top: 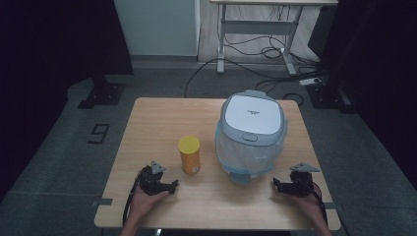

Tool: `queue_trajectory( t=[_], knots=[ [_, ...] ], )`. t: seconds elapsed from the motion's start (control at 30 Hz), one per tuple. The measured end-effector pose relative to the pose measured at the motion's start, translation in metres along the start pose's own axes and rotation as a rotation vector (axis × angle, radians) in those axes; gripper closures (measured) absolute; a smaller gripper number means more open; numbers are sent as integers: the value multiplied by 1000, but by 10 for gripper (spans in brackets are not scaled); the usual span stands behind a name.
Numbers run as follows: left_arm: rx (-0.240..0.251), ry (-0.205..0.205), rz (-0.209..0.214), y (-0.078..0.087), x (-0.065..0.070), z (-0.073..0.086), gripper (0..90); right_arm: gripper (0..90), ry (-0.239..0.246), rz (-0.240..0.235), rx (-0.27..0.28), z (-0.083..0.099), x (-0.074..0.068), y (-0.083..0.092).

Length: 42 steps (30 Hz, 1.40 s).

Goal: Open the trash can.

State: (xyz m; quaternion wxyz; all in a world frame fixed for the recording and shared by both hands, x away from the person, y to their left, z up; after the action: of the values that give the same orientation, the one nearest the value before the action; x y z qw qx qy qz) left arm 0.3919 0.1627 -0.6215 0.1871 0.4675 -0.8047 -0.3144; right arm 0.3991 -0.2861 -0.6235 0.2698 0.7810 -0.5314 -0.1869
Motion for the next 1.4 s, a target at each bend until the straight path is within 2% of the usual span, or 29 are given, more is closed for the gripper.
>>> queue_trajectory(
  t=[0.33,0.5,0.67,0.9,1.03,1.17,1.23,1.4],
  knots=[
    [1,-9,9,0,-1,-1,79,78,-12,15,1,2,1,2],
    [5,-11,12,0,-1,-1,80,125,-28,9,-10,3,2,8],
    [7,-15,17,-1,-1,-1,81,143,-79,-2,73,-8,9,26],
    [6,-20,22,-1,-1,-1,81,180,-75,-42,114,-12,6,44],
    [7,-20,21,-1,-1,-1,81,356,-55,-81,165,-22,-2,56],
    [6,-20,22,-1,-1,-1,81,486,-67,-104,194,-28,-6,63],
    [3,-16,19,-1,-1,-2,81,534,-72,-135,219,-32,-9,67],
    [6,-15,17,-2,-1,-2,81,615,-71,-164,274,-43,-14,80]
  ],
)
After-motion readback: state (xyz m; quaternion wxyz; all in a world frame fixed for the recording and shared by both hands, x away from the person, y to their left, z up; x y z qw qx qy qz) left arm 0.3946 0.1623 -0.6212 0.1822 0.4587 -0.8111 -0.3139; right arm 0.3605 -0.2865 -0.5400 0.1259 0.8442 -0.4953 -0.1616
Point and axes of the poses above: each handheld gripper's, and its own axes: y roughly backward along the jaws, z roughly out of its underside, x roughly to its right, the point moved 10 cm from there along -y, roughly forward along the jaws, and after that the axes turned 5 degrees about x, right-handed, at the moved point
